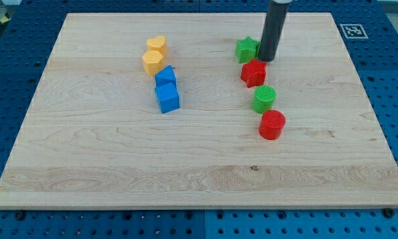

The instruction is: Nudge the blue triangle a bit left

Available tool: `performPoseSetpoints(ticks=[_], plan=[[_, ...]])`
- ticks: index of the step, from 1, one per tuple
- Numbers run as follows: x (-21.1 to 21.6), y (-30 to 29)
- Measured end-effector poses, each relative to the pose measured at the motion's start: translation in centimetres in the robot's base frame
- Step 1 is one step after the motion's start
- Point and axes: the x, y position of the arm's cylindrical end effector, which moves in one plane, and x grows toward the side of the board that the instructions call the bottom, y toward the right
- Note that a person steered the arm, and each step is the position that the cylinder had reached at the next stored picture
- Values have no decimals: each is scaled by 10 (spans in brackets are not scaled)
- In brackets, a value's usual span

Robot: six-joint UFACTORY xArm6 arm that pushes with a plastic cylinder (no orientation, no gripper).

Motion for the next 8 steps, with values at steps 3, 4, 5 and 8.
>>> performPoseSetpoints(ticks=[3,4,5,8], plan=[[2,39],[-19,56],[-61,42],[-104,-121]])
